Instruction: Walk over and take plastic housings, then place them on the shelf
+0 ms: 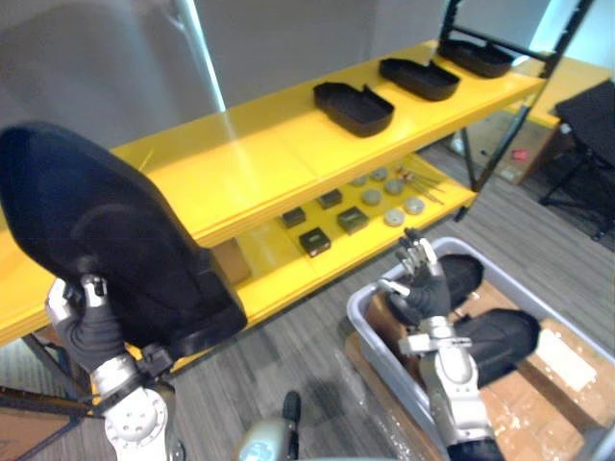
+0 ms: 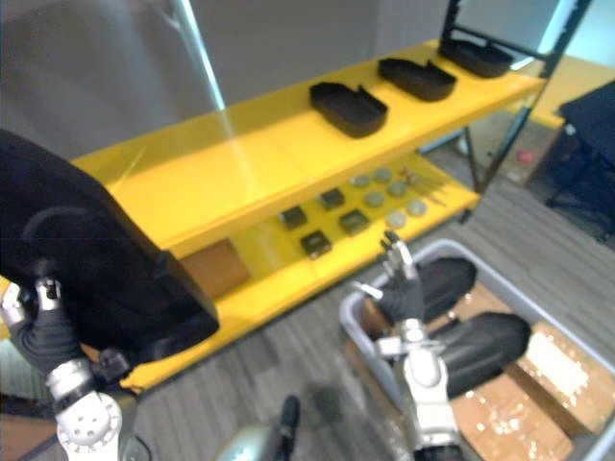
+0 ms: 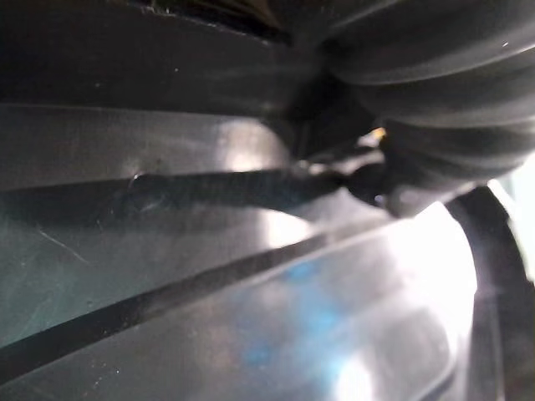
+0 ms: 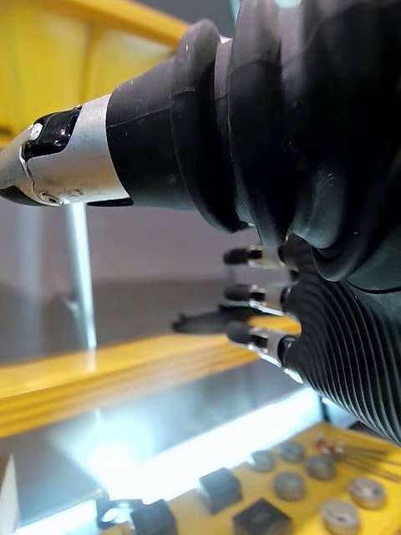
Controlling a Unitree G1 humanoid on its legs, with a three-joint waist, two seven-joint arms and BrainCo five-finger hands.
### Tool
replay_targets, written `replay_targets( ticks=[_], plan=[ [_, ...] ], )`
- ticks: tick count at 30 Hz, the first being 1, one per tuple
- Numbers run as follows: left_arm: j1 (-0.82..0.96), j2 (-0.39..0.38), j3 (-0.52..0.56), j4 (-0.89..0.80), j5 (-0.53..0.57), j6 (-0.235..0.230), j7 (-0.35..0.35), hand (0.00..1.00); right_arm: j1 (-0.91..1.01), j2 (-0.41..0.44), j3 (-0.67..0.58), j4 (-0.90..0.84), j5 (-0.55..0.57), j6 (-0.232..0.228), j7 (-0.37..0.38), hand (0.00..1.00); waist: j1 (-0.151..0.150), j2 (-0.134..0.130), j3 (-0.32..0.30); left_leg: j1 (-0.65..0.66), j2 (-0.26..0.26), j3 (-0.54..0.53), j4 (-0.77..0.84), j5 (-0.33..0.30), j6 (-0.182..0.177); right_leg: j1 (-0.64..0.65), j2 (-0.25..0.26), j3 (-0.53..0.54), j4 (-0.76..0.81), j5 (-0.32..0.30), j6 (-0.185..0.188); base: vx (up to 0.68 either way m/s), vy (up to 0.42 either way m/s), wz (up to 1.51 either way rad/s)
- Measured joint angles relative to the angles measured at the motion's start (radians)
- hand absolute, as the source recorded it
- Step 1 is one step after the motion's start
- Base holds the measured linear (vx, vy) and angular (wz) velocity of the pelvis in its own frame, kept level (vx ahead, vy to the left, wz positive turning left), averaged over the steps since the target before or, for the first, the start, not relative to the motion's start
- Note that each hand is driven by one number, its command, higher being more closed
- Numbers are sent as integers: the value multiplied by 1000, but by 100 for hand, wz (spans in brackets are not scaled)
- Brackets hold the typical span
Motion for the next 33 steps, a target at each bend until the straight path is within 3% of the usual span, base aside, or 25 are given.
replay_targets(
  ticks=[1,2,3,5,6,8,10,11,12,14,17,21,23,26,33],
  plan=[
    [-3,32,0,-1,3,0,2,100,-7,0,-1,0,1,-23,0,0,-6,-4,-1,36,13,-27,-23,-7,8,-40,-1,40,90,115,-11,262,-3,39],
    [-18,62,-1,3,-4,1,4,100,-12,-1,-1,-1,3,-40,3,0,-12,-4,-3,52,18,-57,-34,-14,20,-71,13,69,113,8,-9,269,-27,44],
    [-32,68,-1,6,-9,1,6,100,-20,-6,-2,-1,4,-42,5,0,-15,-4,-4,55,27,-69,-34,-18,22,-85,37,83,89,-52,-8,239,-44,42],
    [-107,75,5,56,-28,2,24,100,-44,-18,-17,-14,30,-41,35,0,-25,9,-1,60,55,-119,-35,-31,8,-110,134,133,-143,-145,6,204,-41,57],
    [-143,74,4,93,-44,3,32,100,-46,-30,-20,-37,44,-39,50,0,-32,9,-2,62,57,-142,-37,-38,4,-124,166,185,-271,-138,17,152,-66,66],
    [-159,71,2,126,-45,6,51,100,-44,-49,-22,-56,62,-37,81,0,-42,11,-3,63,56,-174,-31,-54,-6,-136,194,234,-377,-116,41,149,-123,60],
    [-146,72,-4,126,-44,13,65,100,-44,-65,-26,-67,86,-29,118,0,-37,-15,-23,57,32,-203,-33,-68,-26,-100,209,232,-510,-74,28,175,-213,68],
    [-139,51,-9,132,-42,22,69,100,-49,-78,-42,-69,92,-27,139,0,-38,-20,-39,46,20,-230,-25,-80,-42,-75,206,219,-561,-11,50,222,-255,84],
    [-111,18,-16,126,-42,31,67,100,-53,-99,-53,-68,109,-21,153,0,-35,16,-58,26,46,-227,-16,-91,-51,-55,227,180,-600,-2,41,285,-266,74],
    [-73,-19,-16,119,-42,40,65,100,-66,-125,-66,-67,131,-14,156,0,-27,59,-73,14,60,-206,-12,-88,-61,-24,240,139,-646,10,35,280,-164,67],
    [-71,-30,-54,98,-33,44,55,100,-71,-129,-113,-65,172,-10,156,0,-28,79,-86,26,74,-65,-22,-77,-52,46,248,43,-664,10,35,184,-74,98],
    [-69,-28,-75,48,-29,39,28,100,-77,-109,-118,-65,209,-12,160,0,2,59,-108,76,78,-12,-93,-50,-40,91,254,7,-664,9,34,144,-20,55],
    [-68,-26,-84,46,-11,43,20,100,-79,-75,-110,-64,211,-16,165,0,17,30,-120,80,69,-29,-118,-37,-38,94,252,2,-665,5,27,132,-19,37],
    [-58,-20,-91,46,3,46,14,100,-79,-38,-72,-54,209,-19,170,0,21,7,-126,99,60,-40,-138,-33,-40,109,246,0,-664,-1,18,72,-1,19],
    [-22,-7,-81,46,6,61,15,100,-79,-2,7,-53,202,-20,173,0,19,2,-129,117,54,-35,-181,-4,-44,110,238,9,-666,-5,10,-21,-8,0]
  ],
)
